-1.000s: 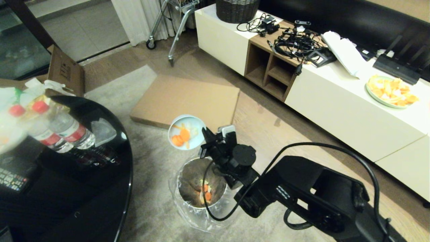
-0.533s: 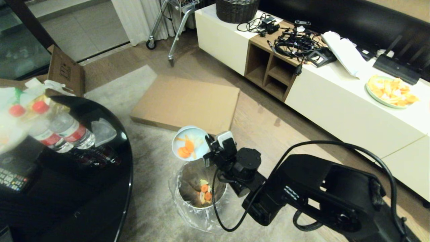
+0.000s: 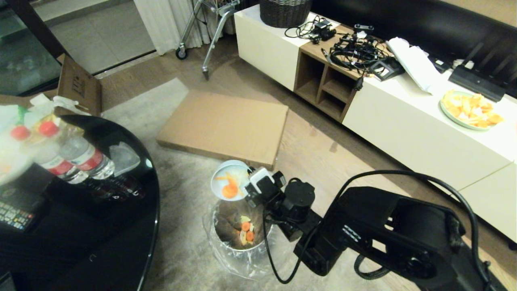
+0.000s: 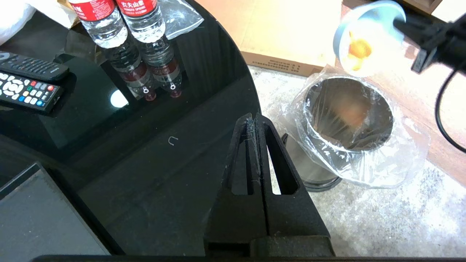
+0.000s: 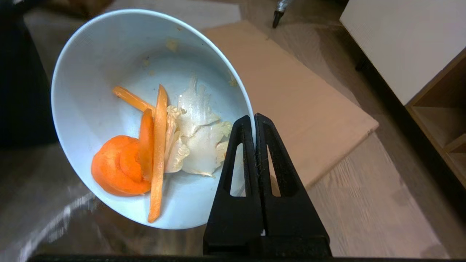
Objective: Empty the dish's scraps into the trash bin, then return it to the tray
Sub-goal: Pour the leftover food from the bowl into the trash can
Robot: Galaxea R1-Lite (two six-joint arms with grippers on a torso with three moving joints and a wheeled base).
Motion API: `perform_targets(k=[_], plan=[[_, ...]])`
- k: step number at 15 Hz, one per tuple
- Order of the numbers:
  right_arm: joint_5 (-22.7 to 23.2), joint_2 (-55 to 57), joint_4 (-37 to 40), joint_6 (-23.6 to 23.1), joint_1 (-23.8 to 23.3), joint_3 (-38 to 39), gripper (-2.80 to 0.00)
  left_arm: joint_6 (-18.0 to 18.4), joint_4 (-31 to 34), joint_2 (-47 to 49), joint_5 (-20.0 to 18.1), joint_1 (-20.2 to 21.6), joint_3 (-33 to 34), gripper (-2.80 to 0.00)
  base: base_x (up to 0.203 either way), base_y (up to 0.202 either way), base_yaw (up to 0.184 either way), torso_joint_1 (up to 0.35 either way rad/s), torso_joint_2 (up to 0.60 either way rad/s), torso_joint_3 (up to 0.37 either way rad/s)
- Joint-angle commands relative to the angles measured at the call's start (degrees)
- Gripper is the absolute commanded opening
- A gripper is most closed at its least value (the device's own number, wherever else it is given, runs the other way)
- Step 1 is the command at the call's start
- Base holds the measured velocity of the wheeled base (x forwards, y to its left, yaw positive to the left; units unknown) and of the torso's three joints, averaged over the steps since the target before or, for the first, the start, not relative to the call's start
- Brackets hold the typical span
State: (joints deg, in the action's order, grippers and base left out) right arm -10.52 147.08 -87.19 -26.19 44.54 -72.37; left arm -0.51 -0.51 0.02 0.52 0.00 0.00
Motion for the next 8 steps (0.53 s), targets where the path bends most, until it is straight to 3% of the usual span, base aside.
perform_targets(k=[1,8], plan=[[-0.03,-0.96,-2.77,-1.32,0.10,3.34,-2.80,-0.02,-0.02,-0.02,0.00,0.00,0.00,-2.80,0.000,0.000,0.000,0.000,0.00,0.000],[0.37,-4.26,-2.77,-7.99,0.02,10.84,-2.80,-0.02,-0.02,-0.02,0.00,0.00,0.00,-2.80,0.000,0.000,0.000,0.000,0.00,0.000]])
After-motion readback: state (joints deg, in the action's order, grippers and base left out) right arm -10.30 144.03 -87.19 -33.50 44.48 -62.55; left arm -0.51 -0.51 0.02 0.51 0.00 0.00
